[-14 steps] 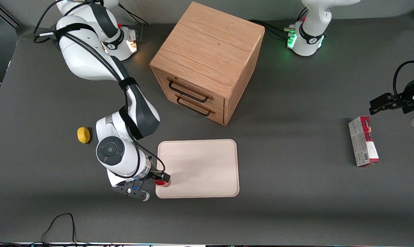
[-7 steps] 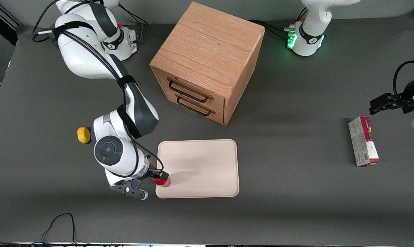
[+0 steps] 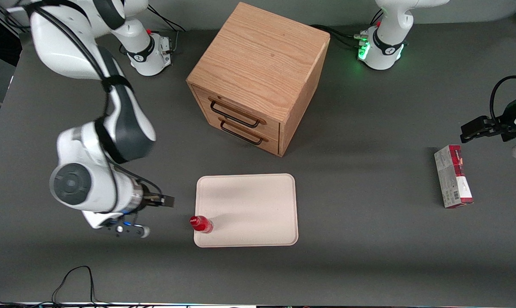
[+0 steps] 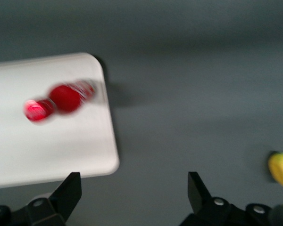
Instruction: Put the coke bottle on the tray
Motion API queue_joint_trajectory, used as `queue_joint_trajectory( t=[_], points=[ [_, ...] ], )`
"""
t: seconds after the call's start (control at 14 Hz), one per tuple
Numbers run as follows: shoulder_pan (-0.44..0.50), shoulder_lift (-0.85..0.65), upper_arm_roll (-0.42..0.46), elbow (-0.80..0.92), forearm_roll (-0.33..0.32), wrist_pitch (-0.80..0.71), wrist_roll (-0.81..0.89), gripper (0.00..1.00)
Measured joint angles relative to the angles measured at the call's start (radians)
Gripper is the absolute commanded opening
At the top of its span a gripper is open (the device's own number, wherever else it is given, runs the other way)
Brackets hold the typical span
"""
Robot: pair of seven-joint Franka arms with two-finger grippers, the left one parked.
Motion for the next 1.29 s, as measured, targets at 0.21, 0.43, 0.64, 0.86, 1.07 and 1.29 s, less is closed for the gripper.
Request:
queue_joint_trajectory(
  t=[0.21,0.43,0.64,0.86,1.07,1.29],
  points=[
    [-0.061,-0.216,-0.015,-0.246,0.005,-0.005,-0.159,1.00],
    [-0.069,-0.451,-0.091,-0.486,0.039,-0.005,-0.307,1.00],
    [-0.012,-0.655,-0.196,-0.660,0.047,-0.005,-0.370,1.00],
    [0.022,-0.757,-0.236,-0.709,0.047,-0.043,-0.406,1.00],
    [0.025,-0.765,-0.237,-0.706,0.047,-0.049,-0.413,1.00],
    [0.025,-0.758,-0.238,-0.687,0.047,-0.077,-0.413,1.00]
  ],
)
